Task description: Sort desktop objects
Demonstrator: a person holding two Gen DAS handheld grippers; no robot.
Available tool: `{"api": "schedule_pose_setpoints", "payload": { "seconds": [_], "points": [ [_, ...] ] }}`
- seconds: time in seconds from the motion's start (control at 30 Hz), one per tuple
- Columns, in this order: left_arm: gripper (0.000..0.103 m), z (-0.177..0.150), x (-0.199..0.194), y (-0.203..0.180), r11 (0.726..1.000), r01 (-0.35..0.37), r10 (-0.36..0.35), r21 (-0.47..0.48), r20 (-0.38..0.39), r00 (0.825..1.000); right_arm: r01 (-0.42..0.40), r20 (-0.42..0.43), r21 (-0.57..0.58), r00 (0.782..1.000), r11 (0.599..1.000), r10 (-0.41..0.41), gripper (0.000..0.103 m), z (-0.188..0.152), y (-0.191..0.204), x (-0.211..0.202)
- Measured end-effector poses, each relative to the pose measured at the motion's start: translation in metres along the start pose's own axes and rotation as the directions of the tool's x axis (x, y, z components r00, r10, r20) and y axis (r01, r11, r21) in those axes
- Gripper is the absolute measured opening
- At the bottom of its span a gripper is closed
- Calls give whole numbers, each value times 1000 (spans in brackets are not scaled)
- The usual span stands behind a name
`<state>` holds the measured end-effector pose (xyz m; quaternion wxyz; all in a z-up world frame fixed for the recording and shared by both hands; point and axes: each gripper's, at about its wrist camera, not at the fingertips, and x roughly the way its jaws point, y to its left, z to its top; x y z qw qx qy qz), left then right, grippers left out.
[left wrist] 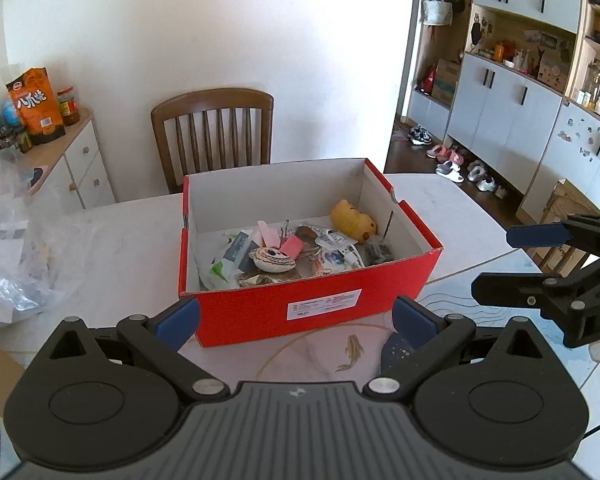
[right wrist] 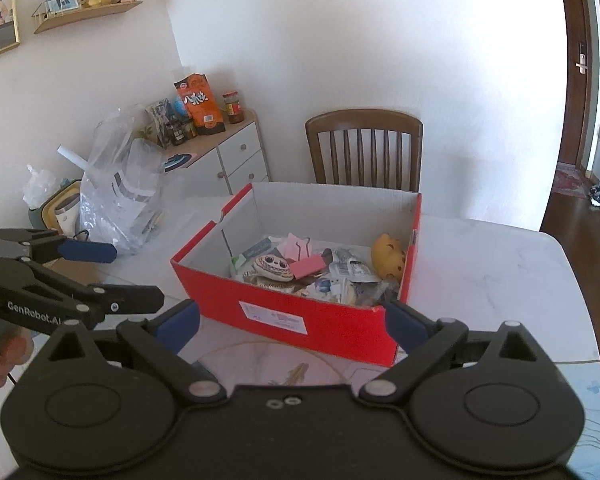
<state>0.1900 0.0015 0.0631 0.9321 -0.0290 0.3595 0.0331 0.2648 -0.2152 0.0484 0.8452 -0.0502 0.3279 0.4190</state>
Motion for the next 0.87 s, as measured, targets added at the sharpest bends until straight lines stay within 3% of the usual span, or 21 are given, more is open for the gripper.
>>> {"api": "schedule_pose_setpoints", "payload": {
  "seconds": [0.87],
  "points": [
    [103,-18,7,0,999,-27,24,-42,-59,998,11,-35,71,999,997,-8,99,-29,-10,-8]
  ]
}}
